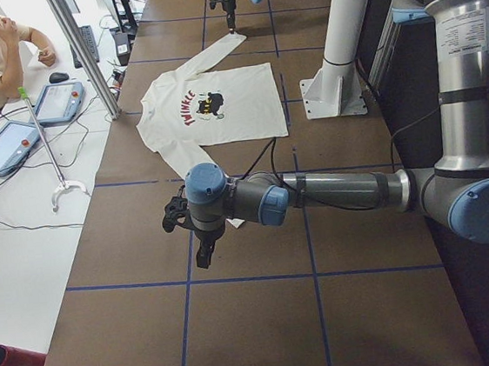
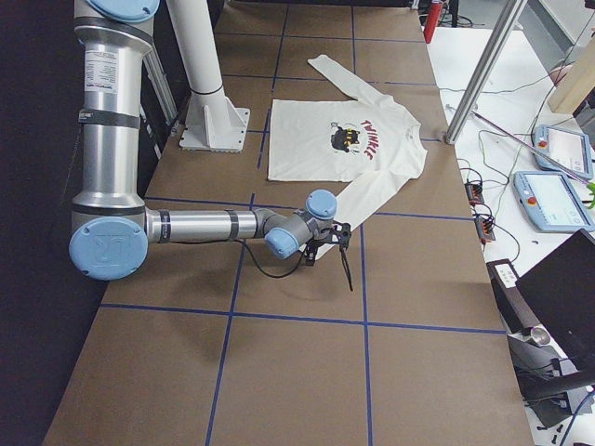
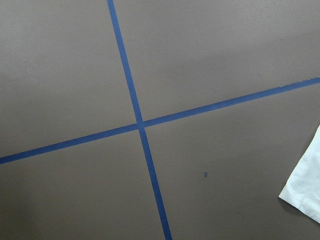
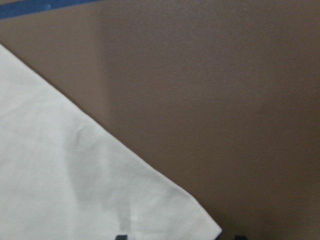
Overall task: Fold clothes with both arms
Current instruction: 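Move the right gripper to the cuff of the sleeve nearest it and grasp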
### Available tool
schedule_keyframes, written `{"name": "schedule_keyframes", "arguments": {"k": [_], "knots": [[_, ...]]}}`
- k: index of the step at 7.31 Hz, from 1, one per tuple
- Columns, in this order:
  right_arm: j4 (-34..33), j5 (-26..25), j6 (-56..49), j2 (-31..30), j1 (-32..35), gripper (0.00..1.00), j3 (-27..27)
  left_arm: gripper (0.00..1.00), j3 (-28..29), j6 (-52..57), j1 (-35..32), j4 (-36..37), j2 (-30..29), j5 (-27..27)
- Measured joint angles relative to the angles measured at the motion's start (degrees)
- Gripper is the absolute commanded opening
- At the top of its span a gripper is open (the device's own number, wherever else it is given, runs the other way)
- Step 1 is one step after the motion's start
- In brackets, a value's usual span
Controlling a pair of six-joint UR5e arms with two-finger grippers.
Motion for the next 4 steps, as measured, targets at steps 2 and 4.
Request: {"name": "schedule_keyframes", "arguments": {"k": [2,4], "knots": [[0.42,-0.25,1.08,0.54,-0.13,0.00,-1.86,1.00,0.08,0.00,0.00,-0.10,-0.05,0.02],[0.48,-0.13,1.30,0.73,-0.03,0.00,-1.68,1.00,0.07,0.00,0.00,-0.11,-0.08,-0.01]]}}
